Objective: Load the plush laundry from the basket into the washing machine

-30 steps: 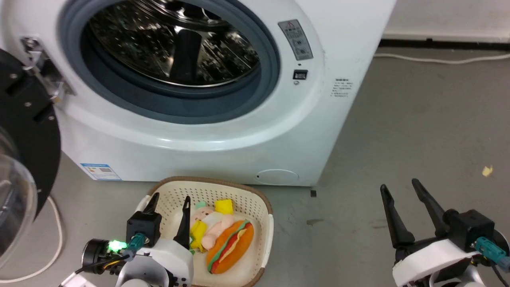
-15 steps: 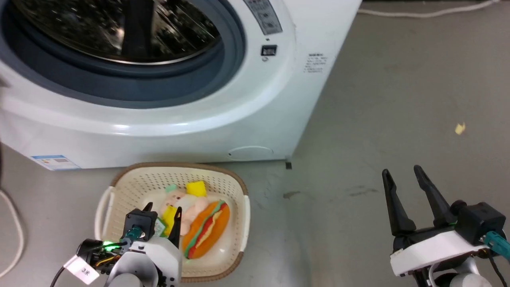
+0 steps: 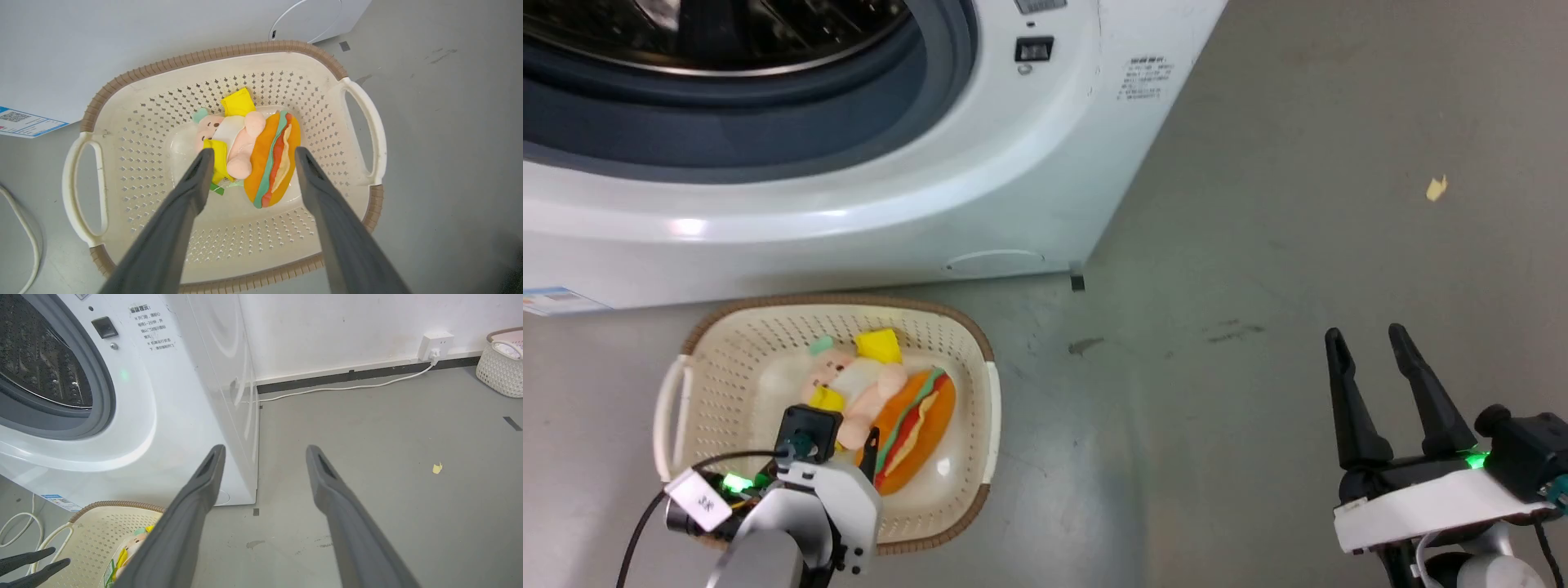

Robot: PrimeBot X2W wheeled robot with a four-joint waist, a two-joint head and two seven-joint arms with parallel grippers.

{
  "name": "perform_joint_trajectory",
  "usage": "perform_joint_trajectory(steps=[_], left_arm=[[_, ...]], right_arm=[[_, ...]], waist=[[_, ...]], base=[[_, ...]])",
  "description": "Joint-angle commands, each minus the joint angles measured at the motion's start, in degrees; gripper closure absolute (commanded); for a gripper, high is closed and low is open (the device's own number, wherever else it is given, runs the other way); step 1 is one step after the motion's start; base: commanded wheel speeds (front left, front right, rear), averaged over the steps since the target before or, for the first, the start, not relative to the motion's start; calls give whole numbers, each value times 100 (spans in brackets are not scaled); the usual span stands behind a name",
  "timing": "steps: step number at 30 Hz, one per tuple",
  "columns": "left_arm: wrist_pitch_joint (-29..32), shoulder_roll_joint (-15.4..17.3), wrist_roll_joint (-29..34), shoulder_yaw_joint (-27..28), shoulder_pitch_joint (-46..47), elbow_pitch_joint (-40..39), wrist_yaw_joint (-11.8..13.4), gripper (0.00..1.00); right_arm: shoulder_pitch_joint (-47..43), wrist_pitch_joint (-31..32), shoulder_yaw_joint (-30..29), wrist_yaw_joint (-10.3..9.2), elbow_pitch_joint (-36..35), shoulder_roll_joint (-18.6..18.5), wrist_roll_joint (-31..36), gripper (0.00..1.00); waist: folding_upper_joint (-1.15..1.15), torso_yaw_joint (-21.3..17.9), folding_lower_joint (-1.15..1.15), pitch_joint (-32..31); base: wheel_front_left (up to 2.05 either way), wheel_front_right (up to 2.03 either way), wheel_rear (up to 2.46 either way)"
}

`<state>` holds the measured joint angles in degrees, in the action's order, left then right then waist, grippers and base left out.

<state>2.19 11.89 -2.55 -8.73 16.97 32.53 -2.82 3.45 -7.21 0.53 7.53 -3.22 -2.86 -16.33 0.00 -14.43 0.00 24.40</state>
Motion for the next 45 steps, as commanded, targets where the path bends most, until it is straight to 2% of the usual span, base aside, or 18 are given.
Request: perform_joint_trajectory(steps=[1, 14, 22, 30, 34, 37, 40, 45], left_arm=[[95, 93, -6, -71, 214, 226, -51, 0], [769, 480, -75, -435, 924, 1079, -168, 0], [940, 616, -220, -585, 1374, 1399, -218, 0], [1118, 770, -141, -1180, 1851, 1696, -270, 0], [1101, 912, -215, -1385, 2051, 1870, -295, 0], [996, 1171, -327, -1462, 2271, 2187, -318, 0], [840, 1253, -500, -1390, 2426, 2344, -273, 0], [766, 1349, -504, -1612, 2657, 2619, -321, 0]], right_arm=[[99, -67, -12, -2, -59, -1, -127, 0], [111, -223, 65, -2, -231, -1, -443, 0], [126, -307, 97, -3, -294, -1, -639, 0], [175, -402, 143, -3, -347, -1, -843, 0], [165, -450, 160, -3, -366, -1, -920, 0], [143, -510, 180, -3, -494, -1, -995, 0], [143, -546, 190, -3, -558, -1, -1050, 0], [179, -606, 229, -4, -591, -1, -1169, 0]], waist=[[0, -96, 0, 183], [0, -324, 0, 857], [0, -449, 0, 1219], [0, -611, 0, 1632], [0, -683, 0, 1838], [0, -751, 0, 2106], [0, -793, 0, 2274], [0, -890, 0, 2520]], base=[[0, 0, 0], [6, 6, 6], [3, 3, 3], [2, 2, 2], [11, 11, 11], [14, 14, 14], [6, 6, 6], [0, 0, 0]])
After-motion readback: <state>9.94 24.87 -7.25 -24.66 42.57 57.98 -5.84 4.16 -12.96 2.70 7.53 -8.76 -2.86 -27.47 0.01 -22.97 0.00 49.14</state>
